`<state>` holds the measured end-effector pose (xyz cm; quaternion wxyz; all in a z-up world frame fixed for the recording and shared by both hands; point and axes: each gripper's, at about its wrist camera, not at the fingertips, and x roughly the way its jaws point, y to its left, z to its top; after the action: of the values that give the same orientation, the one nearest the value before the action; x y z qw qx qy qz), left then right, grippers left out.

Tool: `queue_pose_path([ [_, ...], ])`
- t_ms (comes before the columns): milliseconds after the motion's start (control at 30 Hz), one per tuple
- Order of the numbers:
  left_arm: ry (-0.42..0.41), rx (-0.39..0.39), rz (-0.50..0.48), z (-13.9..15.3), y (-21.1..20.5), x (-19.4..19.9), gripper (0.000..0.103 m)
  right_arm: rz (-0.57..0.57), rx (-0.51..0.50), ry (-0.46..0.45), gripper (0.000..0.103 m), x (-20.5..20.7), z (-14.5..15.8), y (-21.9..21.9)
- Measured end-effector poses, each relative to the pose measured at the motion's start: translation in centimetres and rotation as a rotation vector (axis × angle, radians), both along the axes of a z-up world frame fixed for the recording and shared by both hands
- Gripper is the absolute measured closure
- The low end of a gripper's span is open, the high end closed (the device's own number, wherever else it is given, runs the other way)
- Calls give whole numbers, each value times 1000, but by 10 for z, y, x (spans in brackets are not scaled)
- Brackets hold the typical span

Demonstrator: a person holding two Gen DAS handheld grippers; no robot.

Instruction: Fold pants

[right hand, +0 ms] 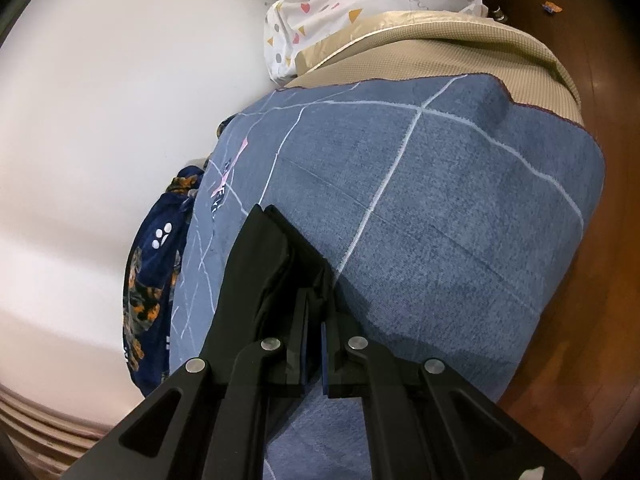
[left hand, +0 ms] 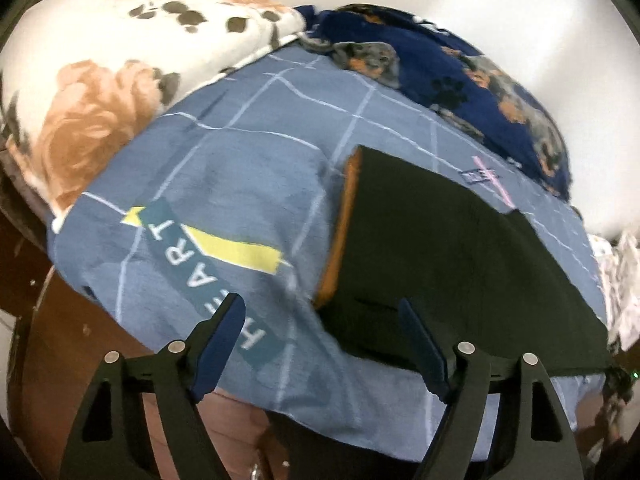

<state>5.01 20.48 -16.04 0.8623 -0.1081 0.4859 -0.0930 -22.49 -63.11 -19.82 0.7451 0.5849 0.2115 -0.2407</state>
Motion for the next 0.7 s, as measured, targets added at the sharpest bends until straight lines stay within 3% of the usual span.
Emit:
queue_pose_path([
  [233, -144, 17, -132, 24, -44, -8, 24, -38, 101, -116, 95, -11, -15, -3],
  [300, -131, 49, -168, 18, -60, -4, 24, -70, 170, -208, 86, -18, -24, -4],
  [400, -100, 51, -197, 5, -77, 0, 24, -115, 267, -357, 65, -31, -35, -2],
  [467, -90, 42, -202, 2, -83, 1, 24, -126, 306, -454, 34, -39, -37, -1],
  [533, -83, 43, -209, 1, -87, 0, 24, -130, 314, -508, 18, -43, -35, -1],
  [700, -110, 51, -215, 8, -92, -4, 24, -88, 259, -459, 14, -35, -22, 1],
])
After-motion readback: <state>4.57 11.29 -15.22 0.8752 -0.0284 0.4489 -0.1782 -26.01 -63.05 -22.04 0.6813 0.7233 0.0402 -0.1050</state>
